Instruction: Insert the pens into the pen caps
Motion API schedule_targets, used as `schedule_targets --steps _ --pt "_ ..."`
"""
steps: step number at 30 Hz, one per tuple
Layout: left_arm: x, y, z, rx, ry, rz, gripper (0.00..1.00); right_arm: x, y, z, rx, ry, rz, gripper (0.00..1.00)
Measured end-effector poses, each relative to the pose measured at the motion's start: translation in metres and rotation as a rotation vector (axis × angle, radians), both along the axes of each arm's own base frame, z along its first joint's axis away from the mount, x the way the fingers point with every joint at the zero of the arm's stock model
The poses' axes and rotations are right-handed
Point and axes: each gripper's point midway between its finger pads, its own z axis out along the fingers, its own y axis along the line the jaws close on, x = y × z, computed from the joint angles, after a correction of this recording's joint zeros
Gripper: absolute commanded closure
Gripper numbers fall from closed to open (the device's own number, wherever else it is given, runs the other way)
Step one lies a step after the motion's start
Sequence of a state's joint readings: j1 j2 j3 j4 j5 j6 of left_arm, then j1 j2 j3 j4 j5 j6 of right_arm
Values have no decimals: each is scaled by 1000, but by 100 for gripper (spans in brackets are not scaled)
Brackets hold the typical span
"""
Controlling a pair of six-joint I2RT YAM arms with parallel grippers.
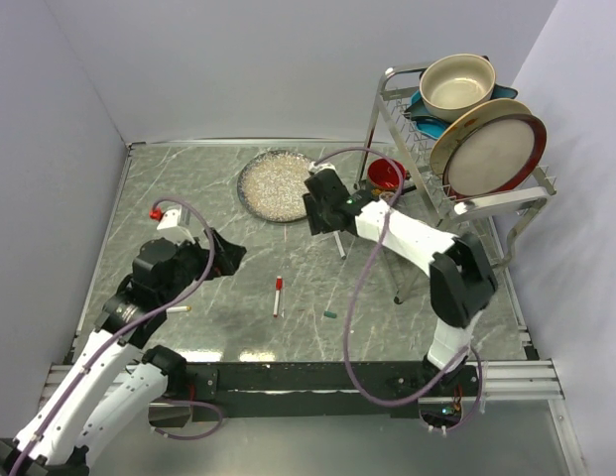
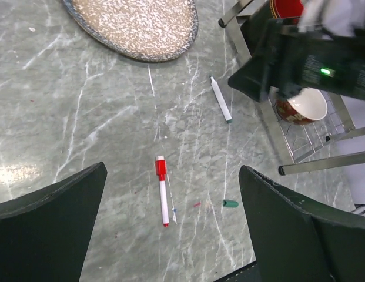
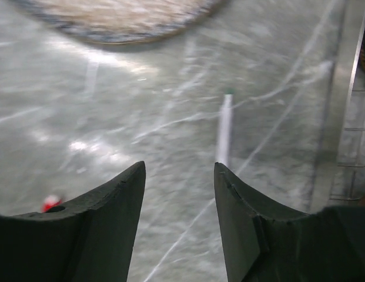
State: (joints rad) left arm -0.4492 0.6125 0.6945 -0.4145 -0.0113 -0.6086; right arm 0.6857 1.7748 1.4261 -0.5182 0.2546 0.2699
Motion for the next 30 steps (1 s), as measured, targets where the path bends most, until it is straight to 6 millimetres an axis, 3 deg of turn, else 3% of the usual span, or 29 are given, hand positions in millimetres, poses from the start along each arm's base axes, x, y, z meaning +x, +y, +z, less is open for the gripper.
schedule_targets --steps 4,9,24,30 --pt "-7 5 8 -10 -34 6 1 20 -26 -30 -68 63 -69 45" --pt "-12 7 13 -22 -63 3 1 34 -42 -48 -101 100 -104 47" --pt "-17 -1 6 -14 -48 -44 1 37 -44 -104 -114 223 -83 55" --pt "-21 -5 7 -17 -56 -72 1 42 -43 -110 -97 235 -76 67"
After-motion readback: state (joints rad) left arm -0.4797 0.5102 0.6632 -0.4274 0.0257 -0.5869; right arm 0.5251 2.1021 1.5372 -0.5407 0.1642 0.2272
